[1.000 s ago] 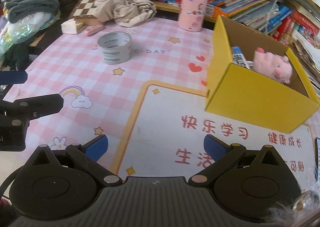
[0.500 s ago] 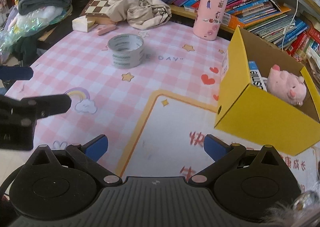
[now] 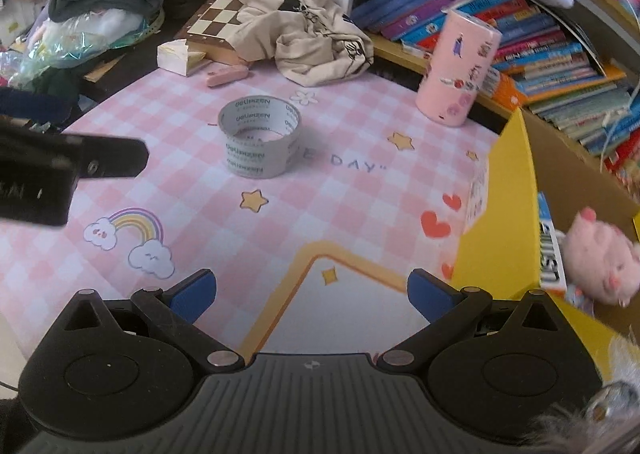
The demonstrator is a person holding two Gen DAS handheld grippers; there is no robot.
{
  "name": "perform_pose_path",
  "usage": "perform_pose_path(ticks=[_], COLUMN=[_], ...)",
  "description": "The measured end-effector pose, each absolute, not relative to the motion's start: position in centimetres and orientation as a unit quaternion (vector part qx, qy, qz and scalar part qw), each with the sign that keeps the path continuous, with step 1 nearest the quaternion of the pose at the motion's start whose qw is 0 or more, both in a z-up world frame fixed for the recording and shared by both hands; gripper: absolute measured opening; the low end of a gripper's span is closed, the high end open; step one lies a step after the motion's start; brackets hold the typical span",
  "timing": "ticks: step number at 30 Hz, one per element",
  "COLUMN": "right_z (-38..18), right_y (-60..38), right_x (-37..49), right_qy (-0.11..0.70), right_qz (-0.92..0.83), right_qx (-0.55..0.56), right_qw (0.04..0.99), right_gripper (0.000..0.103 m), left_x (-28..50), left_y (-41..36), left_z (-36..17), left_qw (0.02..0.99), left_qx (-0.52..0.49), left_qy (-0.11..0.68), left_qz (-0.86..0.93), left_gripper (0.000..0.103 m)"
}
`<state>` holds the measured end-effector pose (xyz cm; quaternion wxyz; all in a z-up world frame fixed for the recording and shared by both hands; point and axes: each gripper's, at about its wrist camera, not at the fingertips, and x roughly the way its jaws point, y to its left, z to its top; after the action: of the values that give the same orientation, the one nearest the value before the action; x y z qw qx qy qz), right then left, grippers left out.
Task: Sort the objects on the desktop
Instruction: 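Grasp the clear tape roll rim with the right gripper while the left grips the pink stick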
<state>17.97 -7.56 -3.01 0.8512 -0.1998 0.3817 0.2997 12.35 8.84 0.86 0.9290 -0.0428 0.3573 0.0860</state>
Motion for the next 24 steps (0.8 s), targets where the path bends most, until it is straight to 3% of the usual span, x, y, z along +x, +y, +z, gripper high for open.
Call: perform_pose_path(ticks=[24], right_z=[-6.5], right_y=[1.1], right_x=[27.2], right_qy=[0.388], right_qz=[0.356], right_qx=[-0.158], right_qw=[0.836], right_gripper=[0.103], left_x=[18.5], left_y=[14.4], left_z=[0.2], left_qw=[0.929], left_qx=[-0.073], left_qy=[0.329], left_qz=[0.152], left_gripper=[0.098])
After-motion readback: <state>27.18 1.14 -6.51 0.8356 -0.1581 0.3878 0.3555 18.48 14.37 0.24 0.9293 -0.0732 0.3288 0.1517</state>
